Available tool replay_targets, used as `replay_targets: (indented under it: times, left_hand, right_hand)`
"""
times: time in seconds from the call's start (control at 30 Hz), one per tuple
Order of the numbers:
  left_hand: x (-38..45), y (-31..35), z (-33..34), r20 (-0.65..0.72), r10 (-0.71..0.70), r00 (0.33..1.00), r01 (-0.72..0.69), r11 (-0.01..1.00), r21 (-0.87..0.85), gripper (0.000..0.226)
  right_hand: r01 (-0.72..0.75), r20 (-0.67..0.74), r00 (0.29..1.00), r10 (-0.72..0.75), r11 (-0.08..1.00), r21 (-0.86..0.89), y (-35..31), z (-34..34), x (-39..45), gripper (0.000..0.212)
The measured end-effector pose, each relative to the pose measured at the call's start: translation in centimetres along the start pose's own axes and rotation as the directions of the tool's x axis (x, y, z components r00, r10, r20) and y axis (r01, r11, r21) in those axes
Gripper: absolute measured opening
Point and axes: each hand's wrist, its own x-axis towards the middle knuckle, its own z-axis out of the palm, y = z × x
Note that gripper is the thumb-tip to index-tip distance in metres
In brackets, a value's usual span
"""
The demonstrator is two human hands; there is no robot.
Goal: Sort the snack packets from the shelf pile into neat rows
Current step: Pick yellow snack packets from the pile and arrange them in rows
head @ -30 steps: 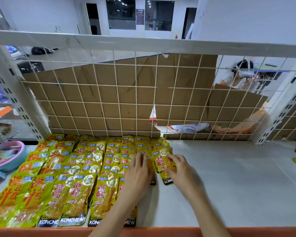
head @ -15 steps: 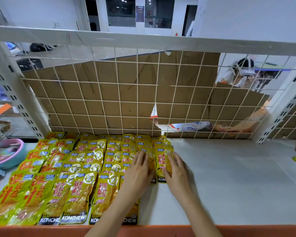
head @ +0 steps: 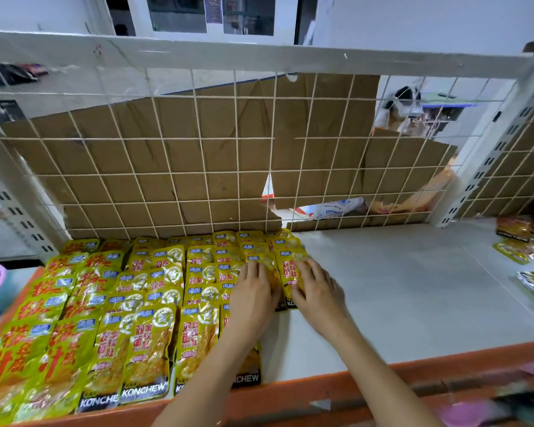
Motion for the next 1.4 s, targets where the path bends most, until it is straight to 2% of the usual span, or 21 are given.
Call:
replay_targets:
  times: [0.1, 0.23, 0.3, 0.4, 0.53, 0.63, 0.77, 0.87, 1.03, 1.2, 1.27, 1.4]
  left_hand:
    - [0.6, -0.4, -0.2, 0.074, 0.024, 0.997, -0.026, 0.999, 0.031, 0.042]
    - [1.3, 0.1, -2.6, 0.223, -0.022, 0.975, -0.012, 0.989, 0.149, 0.045]
    - [1.1, 0.7, -3.6, 0.176, 0.015, 0.984, -0.045, 0.985, 0.167, 0.047]
    - [0.2, 2.5, -4.3, 0.072, 0.174, 0.982, -0.182, 0.975, 0.125, 0.044]
    - [-2.3, 7.9, -4.4, -0.03, 0.35, 0.936, -0.349, 0.937, 0.024, 0.043]
    - [-4.8, 13.3, -3.9, 0.011, 0.406, 0.914, -0.404, 0.912, -0.066, 0.044]
    - [-7.6, 20.8, -2.6, 0.08, 0.457, 0.886, -0.444, 0.885, -0.14, 0.043]
    - [-9.4, 26.1, -1.8, 0.086, 0.478, 0.874, -0.459, 0.871, -0.177, 0.041]
    - [-11.3, 34.0, -1.9, 0.115, 0.476, 0.872, -0.445, 0.869, -0.216, 0.033]
    - [-11.1, 39.8, -1.1, 0.231, 0.496, 0.837, -0.425, 0.855, -0.297, 0.048]
    - [-10.4, 41.5, -0.6, 0.24, 0.48, 0.844, -0.393, 0.857, -0.333, 0.052]
    - [-7.2, 44.3, 0.7, 0.235, 0.458, 0.857, -0.365, 0.863, -0.348, 0.073]
  right_hand:
    - [-0.012, 0.081, 0.997, 0.007, 0.998, 0.057, 0.3, -0.9, 0.2, 0.053]
    - [-0.007, 0.196, 0.981, -0.012, 0.995, 0.095, 0.8, -3.8, 0.3, 0.054]
    - [-0.006, 0.157, 0.988, 0.0, 0.999, 0.037, 1.4, -5.2, -0.5, 0.05]
    - [-0.024, 0.104, 0.994, 0.034, 0.995, -0.094, 2.6, -7.0, -3.5, 0.048]
    - [-0.073, 0.01, 0.997, 0.075, 0.991, -0.109, 6.2, -9.2, -10.2, 0.045]
    - [-0.152, -0.11, 0.984, 0.142, 0.985, -0.087, 10.1, -10.7, -15.5, 0.04]
    - [-0.263, -0.082, 0.963, 0.257, 0.962, -0.073, 15.9, -13.4, -21.8, 0.046]
    - [-0.323, -0.037, 0.947, 0.321, 0.943, -0.084, 20.0, -15.4, -26.2, 0.048]
    - [-0.454, -0.058, 0.89, 0.452, 0.891, -0.025, 25.6, -17.5, -33.1, 0.045]
    - [-0.525, -0.079, 0.847, 0.525, 0.851, 0.026, 30.2, -19.0, -36.4, 0.043]
    - [-0.54, -0.075, 0.836, 0.543, 0.84, 0.057, 31.9, -19.4, -36.3, 0.043]
    - [-0.528, -0.097, 0.839, 0.536, 0.844, 0.093, 35.6, -20.2, -34.0, 0.04]
